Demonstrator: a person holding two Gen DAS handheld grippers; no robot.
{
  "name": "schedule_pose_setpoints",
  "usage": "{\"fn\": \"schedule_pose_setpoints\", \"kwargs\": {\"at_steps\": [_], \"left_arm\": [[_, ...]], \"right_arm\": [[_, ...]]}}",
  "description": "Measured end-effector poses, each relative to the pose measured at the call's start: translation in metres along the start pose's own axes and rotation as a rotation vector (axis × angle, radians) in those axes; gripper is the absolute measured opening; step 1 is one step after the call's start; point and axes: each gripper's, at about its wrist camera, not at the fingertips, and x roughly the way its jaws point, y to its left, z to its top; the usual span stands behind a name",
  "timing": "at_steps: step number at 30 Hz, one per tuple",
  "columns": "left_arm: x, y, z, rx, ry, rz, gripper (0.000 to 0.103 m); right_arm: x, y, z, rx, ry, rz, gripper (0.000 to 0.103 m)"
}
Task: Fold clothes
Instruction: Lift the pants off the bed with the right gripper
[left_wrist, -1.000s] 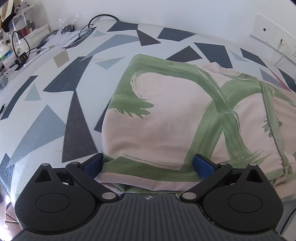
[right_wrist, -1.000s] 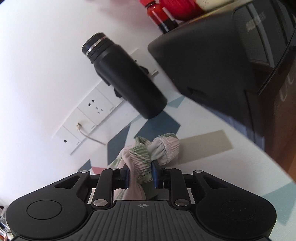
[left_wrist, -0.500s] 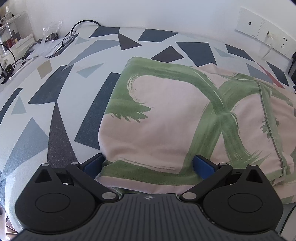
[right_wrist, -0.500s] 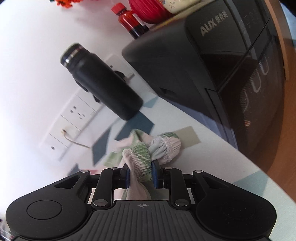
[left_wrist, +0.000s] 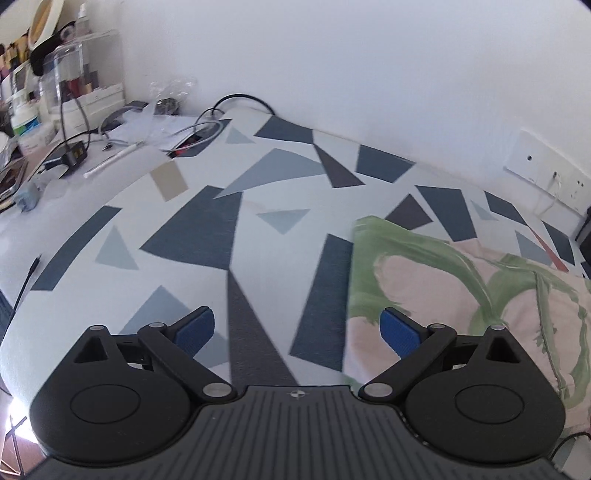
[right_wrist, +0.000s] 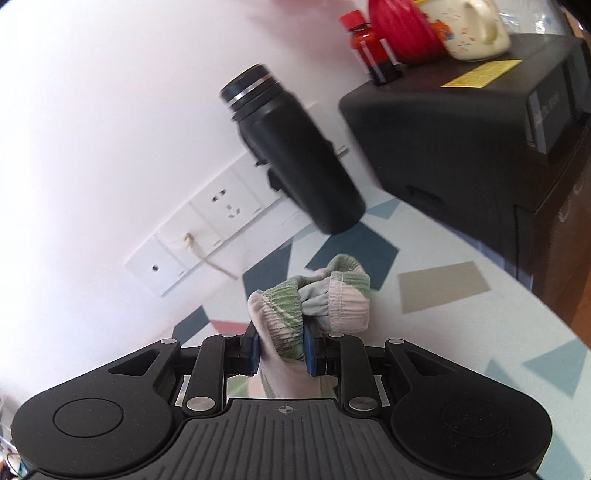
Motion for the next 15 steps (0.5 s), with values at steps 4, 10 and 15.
{"fn": "schedule_pose_setpoints", "kwargs": {"at_steps": [4,10,15], "left_arm": [[-0.004,0.035,-0.007,-0.062,-0.012,-0.018,0.098],[-0.008,0.072,-0.013,-0.098,-0.053,-0.073,0.098],[-0.006,0.094,-0.015,-0.124,-0.058,-0.102,0.098]], "right_arm": [[-0.001,0.033,-0.013,-0.068,-0.01,-0.05,0.02],[-0.012,0.129,-0.034,-0.297,-0.024,0.021,0.02],[0.002,0.213,-0.102,-0.603,0.119,0.142,0.02]]}}
